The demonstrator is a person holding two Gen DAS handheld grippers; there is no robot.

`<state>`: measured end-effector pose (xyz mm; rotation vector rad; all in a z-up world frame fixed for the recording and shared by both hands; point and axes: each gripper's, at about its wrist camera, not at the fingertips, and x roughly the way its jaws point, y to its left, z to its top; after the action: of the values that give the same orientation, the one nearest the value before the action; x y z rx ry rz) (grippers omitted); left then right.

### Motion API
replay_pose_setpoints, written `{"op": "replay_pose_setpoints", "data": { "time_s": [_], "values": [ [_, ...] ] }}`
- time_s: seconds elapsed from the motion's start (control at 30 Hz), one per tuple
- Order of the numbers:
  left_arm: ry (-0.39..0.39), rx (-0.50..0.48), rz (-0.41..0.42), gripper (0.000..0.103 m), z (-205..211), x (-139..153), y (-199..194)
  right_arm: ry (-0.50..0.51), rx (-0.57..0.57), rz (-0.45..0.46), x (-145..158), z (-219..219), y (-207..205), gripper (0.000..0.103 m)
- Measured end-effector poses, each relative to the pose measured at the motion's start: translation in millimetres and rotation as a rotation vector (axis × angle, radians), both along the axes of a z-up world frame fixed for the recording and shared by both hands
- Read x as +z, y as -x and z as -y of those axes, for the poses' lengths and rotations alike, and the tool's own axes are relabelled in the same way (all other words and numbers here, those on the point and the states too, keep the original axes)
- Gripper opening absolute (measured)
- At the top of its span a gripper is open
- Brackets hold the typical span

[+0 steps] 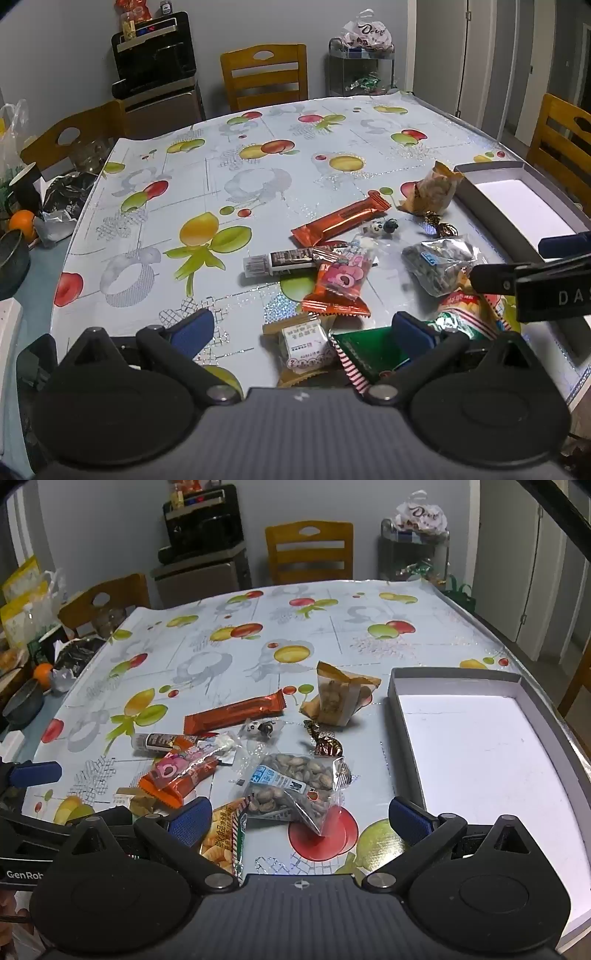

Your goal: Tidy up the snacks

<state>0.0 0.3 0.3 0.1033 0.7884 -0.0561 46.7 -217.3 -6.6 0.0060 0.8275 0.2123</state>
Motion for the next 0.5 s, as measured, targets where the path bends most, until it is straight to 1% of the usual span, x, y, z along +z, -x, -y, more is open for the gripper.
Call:
{"op": "replay_pose_setpoints", "data": {
  "time_s": [0.1,0.13,0.5],
  "values": [
    [-0.007,-0.002,0.004,0.103,1.1,0.8,1.7,-0.002,0.005,-0.005,0.4,-1.2,0.6,0.103],
    [0.006,0.001,-0.012,0.103,-0.1,0.9,0.0,-0.001,0.007,-0.005,0.5,-1.6,0.8,0.103],
    [0.002,-0.001,-0.006,0.103,-0.4,1.7,0.2,0.02,0.014,0.002,1.3,-1.9,-1.4,0.103]
  ]
}}
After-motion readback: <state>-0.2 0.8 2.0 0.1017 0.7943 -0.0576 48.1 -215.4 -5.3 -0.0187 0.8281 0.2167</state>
